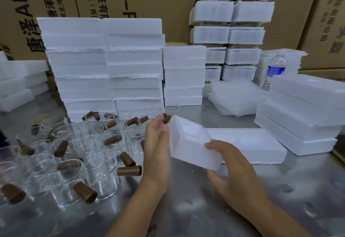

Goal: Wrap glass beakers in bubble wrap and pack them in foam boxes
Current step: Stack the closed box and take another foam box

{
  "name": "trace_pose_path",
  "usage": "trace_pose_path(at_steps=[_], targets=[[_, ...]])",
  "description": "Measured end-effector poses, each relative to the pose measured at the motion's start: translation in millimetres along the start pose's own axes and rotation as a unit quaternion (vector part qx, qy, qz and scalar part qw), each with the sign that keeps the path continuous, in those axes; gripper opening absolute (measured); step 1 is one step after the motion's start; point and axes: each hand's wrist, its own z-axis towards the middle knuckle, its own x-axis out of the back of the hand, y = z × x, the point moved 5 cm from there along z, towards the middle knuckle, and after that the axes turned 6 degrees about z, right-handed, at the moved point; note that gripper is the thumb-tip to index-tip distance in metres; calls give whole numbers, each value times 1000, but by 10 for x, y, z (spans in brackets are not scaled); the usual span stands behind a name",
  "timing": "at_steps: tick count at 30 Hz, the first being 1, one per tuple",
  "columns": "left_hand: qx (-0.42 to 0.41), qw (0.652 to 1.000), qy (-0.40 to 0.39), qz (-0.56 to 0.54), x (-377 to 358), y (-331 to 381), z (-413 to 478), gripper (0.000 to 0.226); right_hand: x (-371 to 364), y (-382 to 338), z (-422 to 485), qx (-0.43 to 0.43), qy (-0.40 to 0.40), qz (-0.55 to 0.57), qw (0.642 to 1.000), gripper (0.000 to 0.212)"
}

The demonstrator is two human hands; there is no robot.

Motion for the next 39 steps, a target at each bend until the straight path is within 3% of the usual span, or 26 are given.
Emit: trace_pose_path(at_steps=[4,7,15,21,26,28,29,31,33,36,39], targets=[[-42,994,-11,98,-16,-15,-41,26,11,-81,19,32,4,-12,999,61],[-60,987,18,147,4,-24,-33,6,-6,-107,42,47,3,-23,999,57],[-150,944,83,283,58,28,-27,28,-214,-172,156,104,-51,-117,986,45],[-184,933,68,302,8,68,-79,19,-462,-366,260,121,-87,-175,973,16],[-165,944,74,276,44,84,-66,16,-554,-403,272,24,-244,-110,963,45],[-164,943,61,284,36,74,-74,15,-378,-307,199,0,-263,-67,963,57],[-168,938,46,299,21,63,-88,13,-223,-257,151,5,-236,-69,969,59],[-184,914,-4,361,-39,36,-131,9,163,-117,22,0,-140,-103,985,51],[-219,859,-74,456,-148,13,-187,17,488,59,-137,-55,-84,-138,985,45],[-232,780,-142,564,-287,-64,-225,34,672,256,-293,-125,-89,-198,968,47],[-201,756,-160,603,-287,-135,-201,40,685,259,-305,-155,-81,-201,964,42]])
